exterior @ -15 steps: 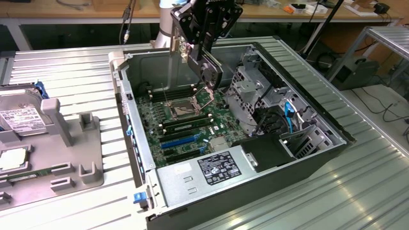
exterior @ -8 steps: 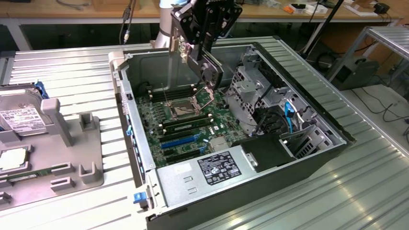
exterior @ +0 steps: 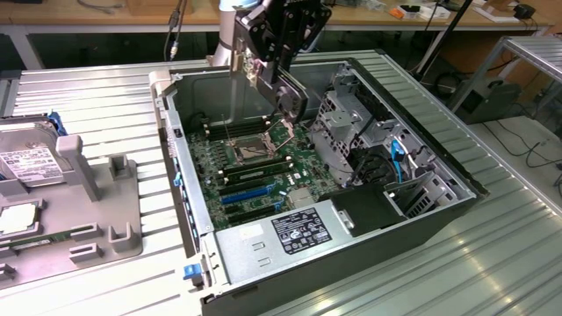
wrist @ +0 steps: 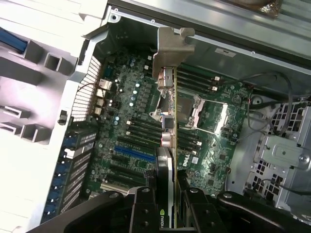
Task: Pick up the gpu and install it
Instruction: 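Insert the gpu into the slot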
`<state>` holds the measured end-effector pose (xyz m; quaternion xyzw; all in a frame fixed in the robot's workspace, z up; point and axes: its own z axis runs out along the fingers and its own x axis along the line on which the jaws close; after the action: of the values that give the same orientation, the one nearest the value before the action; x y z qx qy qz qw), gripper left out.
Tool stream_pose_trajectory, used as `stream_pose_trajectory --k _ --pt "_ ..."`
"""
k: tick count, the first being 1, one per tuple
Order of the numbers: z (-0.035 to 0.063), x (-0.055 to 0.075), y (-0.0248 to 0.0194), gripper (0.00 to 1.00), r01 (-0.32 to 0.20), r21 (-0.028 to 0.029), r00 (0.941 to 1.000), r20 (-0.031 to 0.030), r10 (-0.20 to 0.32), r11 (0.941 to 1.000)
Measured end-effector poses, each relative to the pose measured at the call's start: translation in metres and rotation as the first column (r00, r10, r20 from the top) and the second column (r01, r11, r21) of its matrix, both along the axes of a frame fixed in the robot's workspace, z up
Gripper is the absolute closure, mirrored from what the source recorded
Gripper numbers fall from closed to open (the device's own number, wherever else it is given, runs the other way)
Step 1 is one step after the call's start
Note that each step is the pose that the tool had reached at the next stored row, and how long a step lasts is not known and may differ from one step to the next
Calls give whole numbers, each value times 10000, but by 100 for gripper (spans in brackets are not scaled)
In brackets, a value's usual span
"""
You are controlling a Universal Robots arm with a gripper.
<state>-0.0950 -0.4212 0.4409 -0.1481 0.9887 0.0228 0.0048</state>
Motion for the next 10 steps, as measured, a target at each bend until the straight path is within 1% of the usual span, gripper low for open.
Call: stream_pose_trajectory --k 2,10 --pt "0 0 0 73 -220 0 9998 0 220 9998" --pt "0 0 0 73 -751 0 9972 0 751 9972"
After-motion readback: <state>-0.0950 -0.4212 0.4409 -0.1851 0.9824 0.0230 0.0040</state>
